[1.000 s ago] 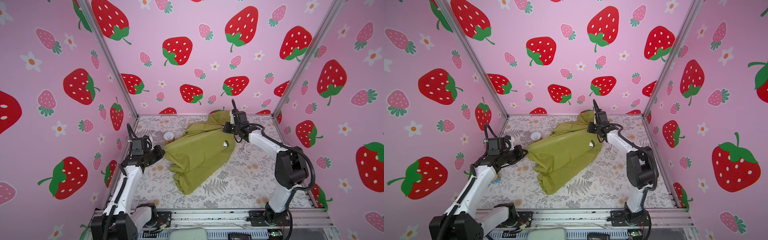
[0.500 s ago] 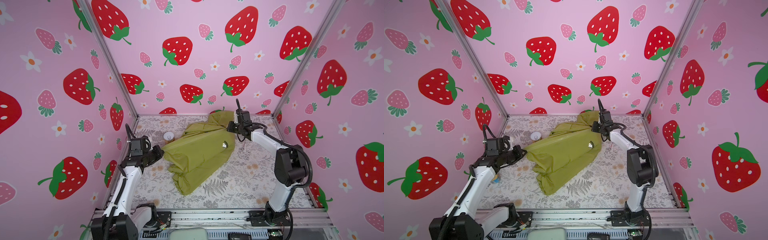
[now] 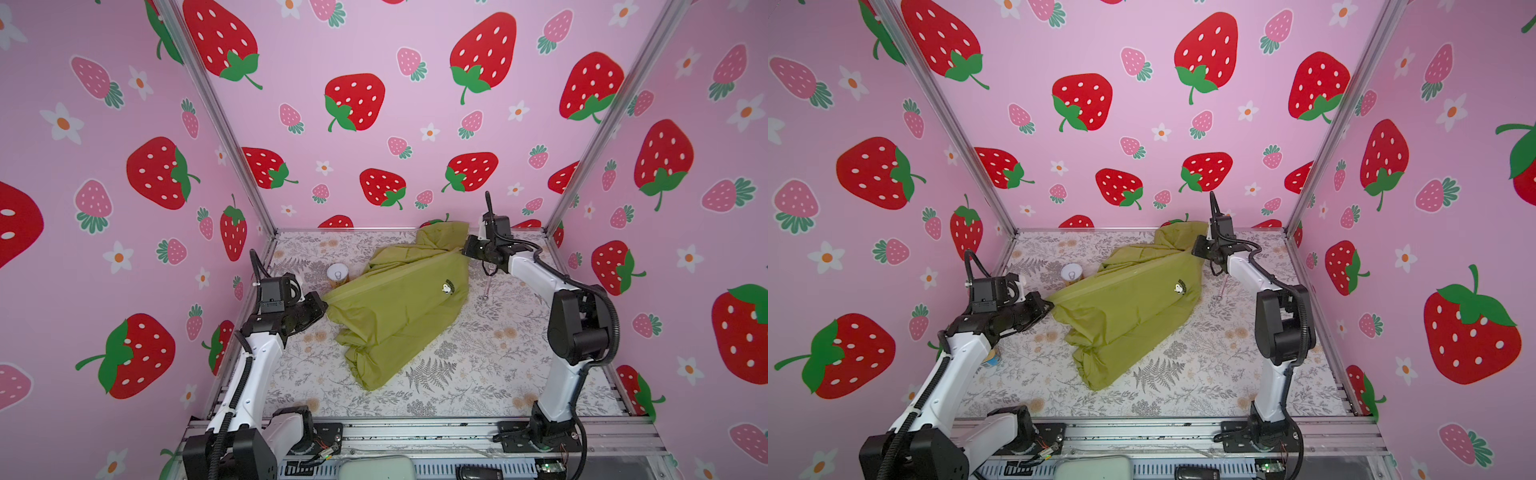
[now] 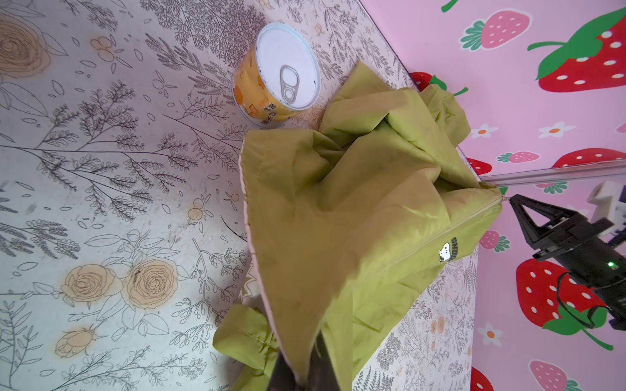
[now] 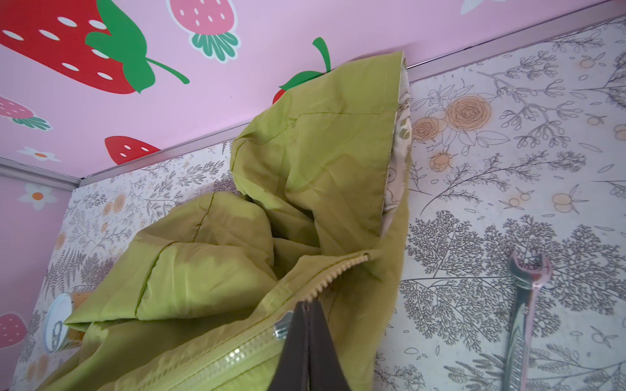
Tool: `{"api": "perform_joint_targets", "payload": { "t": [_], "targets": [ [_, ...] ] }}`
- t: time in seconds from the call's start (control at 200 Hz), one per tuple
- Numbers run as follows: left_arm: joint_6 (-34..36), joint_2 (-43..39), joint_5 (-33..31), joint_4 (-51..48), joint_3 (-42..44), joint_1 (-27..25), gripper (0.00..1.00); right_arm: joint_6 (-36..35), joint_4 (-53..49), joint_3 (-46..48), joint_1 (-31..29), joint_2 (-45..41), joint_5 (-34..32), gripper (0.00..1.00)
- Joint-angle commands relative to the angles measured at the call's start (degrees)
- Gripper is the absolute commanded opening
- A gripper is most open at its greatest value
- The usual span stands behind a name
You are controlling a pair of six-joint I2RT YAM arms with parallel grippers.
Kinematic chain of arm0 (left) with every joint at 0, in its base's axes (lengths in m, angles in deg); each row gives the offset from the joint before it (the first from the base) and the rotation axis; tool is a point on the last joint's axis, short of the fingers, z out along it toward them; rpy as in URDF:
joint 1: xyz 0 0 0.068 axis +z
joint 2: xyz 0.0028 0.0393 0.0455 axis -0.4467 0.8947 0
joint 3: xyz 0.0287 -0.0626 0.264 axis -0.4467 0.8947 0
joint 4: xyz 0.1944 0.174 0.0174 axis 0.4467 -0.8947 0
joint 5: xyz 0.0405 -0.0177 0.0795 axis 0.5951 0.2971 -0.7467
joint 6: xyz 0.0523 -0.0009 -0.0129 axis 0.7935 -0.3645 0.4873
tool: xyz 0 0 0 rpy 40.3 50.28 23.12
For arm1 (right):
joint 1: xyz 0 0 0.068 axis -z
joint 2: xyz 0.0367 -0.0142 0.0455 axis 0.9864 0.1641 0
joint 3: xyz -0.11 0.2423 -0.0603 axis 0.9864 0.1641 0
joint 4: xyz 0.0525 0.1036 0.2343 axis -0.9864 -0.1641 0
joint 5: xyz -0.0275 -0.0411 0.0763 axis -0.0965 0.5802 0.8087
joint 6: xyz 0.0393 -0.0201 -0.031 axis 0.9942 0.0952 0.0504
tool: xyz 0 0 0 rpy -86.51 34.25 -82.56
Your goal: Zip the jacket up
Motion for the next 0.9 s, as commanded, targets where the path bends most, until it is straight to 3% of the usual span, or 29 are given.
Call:
{"api": "perform_joint_targets", "payload": {
  "t": [0.0, 0.71, 0.895],
  "targets": [
    [1.02, -1.51, -3.07, -2.33, 0.25, 1.5, 0.0, 0.81, 0.28, -2.65, 2.71, 1.47, -3.54, 0.0],
    [1.35, -3.91, -5.72, -4.64, 0.11, 3.63, 0.0, 1.73, -0.09, -6.47, 5.77, 5.91, -2.94, 0.0],
    [0.88, -2.99, -3.45, -2.93, 0.51, 3.74, 0.0, 2.11, 1.42, -6.07, 5.79, 5.86, 1.54, 0.0]
  ]
}}
